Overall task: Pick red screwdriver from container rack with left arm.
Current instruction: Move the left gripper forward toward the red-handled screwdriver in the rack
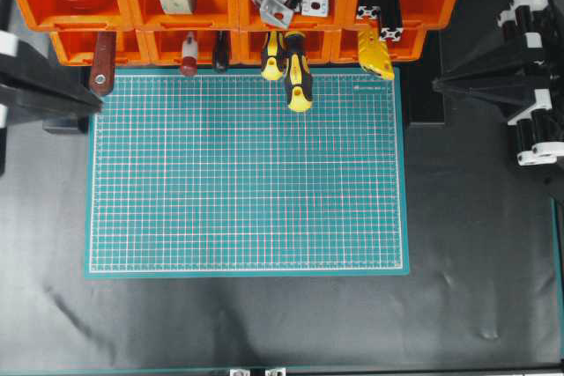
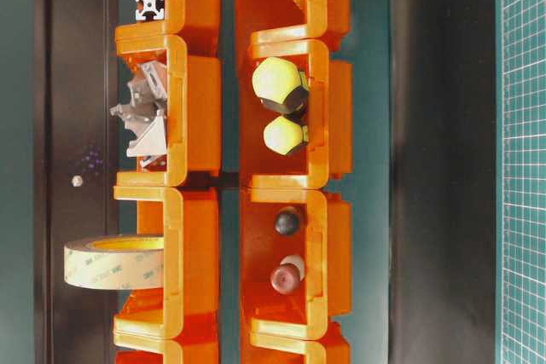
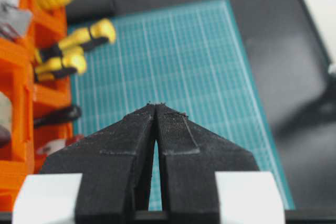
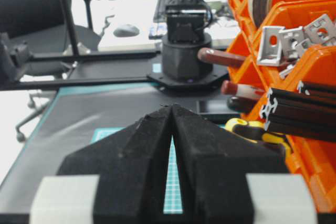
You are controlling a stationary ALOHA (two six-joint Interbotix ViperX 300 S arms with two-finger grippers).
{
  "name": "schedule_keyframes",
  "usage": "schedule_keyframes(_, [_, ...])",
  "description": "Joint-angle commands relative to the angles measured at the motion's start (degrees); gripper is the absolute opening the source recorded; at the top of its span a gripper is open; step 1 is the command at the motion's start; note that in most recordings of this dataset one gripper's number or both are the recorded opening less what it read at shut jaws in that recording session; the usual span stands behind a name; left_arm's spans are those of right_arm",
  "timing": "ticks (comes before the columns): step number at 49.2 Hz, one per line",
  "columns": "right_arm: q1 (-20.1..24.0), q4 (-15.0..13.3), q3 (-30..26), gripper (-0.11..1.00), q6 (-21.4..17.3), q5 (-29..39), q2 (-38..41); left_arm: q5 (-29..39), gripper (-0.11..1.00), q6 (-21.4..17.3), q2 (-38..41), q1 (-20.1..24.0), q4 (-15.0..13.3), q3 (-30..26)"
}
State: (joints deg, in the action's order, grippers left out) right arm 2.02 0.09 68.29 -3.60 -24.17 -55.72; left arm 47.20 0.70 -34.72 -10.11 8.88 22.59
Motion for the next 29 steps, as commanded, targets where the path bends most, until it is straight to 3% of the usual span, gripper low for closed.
schedule_keyframes(1, [0.2,0.2,-1.8,0.00,-1.1,0.4,-0.3,3.5,0.00,0.7,3.3,-1.5,3.3,-4.0])
schedule_keyframes(5, [0.2,0.2,-2.0,0.00,-1.6,1.9,-0.6,6.2,0.00,2.5,5.9,-3.6,8.3,-6.0])
schedule_keyframes(9, [0.2,0.2,-2.2,0.00,-1.7,3.4,-1.1,9.7,0.00,6.2,7.6,-6.8,15.8,-7.4])
schedule_keyframes(21, [0.2,0.2,-2.4,0.00,-1.7,6.0,-2.1,21.3,0.00,25.9,11.6,-21.5,48.0,-5.0])
schedule_keyframes(23, [0.2,0.2,-2.4,0.00,-1.7,6.4,-2.2,22.4,0.00,27.9,12.4,-22.9,50.2,-4.1])
schedule_keyframes(29, [0.2,0.2,-2.5,0.00,-1.7,7.8,-2.7,23.4,0.00,29.6,16.4,-23.9,50.3,-2.5])
